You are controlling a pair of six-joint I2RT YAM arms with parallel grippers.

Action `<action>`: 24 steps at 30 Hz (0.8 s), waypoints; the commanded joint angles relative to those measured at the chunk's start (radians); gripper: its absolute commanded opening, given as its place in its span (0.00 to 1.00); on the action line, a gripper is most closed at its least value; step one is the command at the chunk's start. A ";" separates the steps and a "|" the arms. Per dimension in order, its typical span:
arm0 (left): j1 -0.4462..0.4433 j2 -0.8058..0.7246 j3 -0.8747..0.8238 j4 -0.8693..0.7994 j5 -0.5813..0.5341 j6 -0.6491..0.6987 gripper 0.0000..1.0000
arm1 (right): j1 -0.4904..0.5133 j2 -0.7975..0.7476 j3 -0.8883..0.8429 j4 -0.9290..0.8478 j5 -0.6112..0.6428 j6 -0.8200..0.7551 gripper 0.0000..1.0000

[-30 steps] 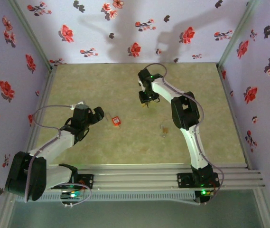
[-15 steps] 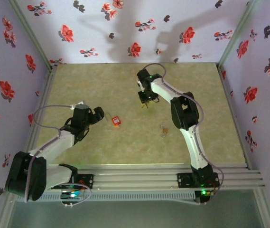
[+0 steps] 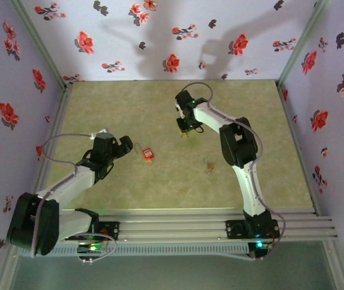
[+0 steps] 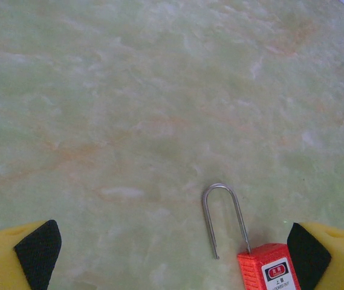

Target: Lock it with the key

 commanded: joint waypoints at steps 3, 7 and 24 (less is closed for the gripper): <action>-0.008 -0.016 -0.009 0.018 0.004 0.014 1.00 | 0.032 -0.099 -0.114 -0.030 -0.074 0.025 0.22; -0.008 -0.020 -0.011 0.019 0.005 0.012 1.00 | 0.044 -0.172 -0.184 0.008 -0.112 0.043 0.22; -0.017 -0.040 -0.050 0.145 0.214 -0.067 1.00 | 0.082 -0.450 -0.526 0.219 -0.275 0.136 0.20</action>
